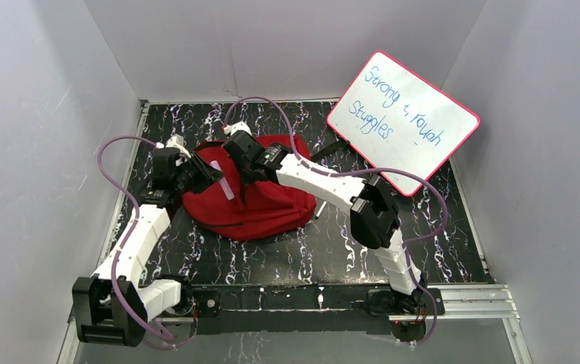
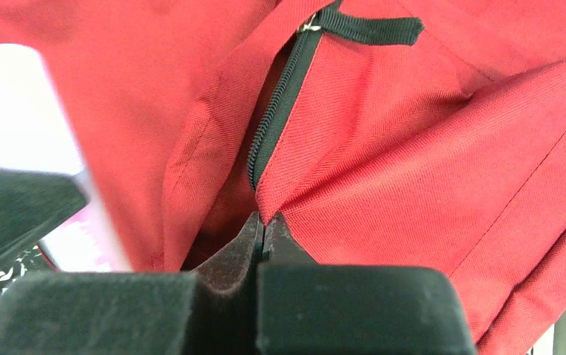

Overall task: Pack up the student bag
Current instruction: Place the stationery in the student bag, then pick up the stationery from the center of the board.

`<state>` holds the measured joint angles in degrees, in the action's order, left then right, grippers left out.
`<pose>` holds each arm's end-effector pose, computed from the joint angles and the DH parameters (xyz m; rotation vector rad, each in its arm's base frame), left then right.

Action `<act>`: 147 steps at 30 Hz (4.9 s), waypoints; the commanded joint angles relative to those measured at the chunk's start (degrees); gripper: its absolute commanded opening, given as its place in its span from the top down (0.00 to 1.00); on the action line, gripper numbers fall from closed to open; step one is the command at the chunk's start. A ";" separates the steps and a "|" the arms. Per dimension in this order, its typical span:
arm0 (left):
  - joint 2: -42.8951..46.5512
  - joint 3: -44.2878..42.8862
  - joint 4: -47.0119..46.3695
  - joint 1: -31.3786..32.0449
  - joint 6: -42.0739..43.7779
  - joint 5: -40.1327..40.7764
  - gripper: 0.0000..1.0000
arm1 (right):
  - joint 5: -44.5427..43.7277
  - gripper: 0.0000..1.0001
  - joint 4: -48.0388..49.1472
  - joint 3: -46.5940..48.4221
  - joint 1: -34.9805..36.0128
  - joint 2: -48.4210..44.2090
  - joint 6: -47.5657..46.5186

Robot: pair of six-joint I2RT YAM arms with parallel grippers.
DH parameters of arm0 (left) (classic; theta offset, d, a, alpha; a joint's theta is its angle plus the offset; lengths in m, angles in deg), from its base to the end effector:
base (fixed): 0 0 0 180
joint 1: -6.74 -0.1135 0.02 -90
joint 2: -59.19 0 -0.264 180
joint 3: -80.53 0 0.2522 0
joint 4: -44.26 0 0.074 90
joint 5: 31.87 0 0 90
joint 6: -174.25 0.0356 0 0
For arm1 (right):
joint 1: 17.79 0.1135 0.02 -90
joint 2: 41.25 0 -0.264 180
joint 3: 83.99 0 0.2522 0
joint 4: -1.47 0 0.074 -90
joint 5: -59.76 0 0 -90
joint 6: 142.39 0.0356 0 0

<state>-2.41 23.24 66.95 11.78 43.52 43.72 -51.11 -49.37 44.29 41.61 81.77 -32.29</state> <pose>0.2409 -0.0301 0.2775 -0.4898 2.0535 -0.7467 0.2604 0.4154 0.2814 -0.6134 2.2347 0.2761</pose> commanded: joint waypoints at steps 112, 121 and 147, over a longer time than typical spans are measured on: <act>5.30 -2.67 12.29 14.35 1.52 16.23 0.50 | -7.21 0.68 -1.06 -51.23 -17.99 -41.78 24.53; 6.03 -2.66 12.58 14.38 1.48 16.16 0.50 | 0.01 0.69 2.75 -49.77 -19.63 -31.83 21.38; 7.55 -2.17 13.84 14.39 1.09 16.26 0.50 | 1.76 0.56 6.58 -46.46 -19.81 -20.91 20.25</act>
<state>3.93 21.34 80.46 26.01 44.61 59.82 -49.34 -43.79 -3.84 21.98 60.53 -12.09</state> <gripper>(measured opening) 0.501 0.449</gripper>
